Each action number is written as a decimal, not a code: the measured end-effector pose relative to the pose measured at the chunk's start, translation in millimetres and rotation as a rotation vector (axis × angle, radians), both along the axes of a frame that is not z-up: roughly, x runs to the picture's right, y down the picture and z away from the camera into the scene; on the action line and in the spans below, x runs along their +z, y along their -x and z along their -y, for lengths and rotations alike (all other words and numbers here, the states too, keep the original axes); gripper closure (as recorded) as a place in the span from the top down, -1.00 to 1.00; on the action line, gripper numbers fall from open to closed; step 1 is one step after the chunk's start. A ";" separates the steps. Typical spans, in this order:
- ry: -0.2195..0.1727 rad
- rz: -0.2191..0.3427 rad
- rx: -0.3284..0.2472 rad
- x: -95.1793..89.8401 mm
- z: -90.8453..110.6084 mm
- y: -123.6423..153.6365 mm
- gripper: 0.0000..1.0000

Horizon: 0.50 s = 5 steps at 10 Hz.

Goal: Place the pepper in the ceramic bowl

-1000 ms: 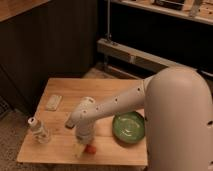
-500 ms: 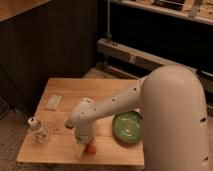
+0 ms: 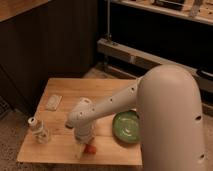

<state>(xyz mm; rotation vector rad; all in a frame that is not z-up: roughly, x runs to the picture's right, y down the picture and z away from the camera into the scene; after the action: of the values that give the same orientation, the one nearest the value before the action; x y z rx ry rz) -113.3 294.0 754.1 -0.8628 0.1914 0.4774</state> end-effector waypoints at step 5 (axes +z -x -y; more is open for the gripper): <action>0.021 0.007 -0.019 2.8 -0.8 0.8 0.36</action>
<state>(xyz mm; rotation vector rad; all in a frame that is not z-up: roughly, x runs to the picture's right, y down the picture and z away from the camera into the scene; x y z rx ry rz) -114.1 294.8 757.0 -0.8823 0.1987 0.4555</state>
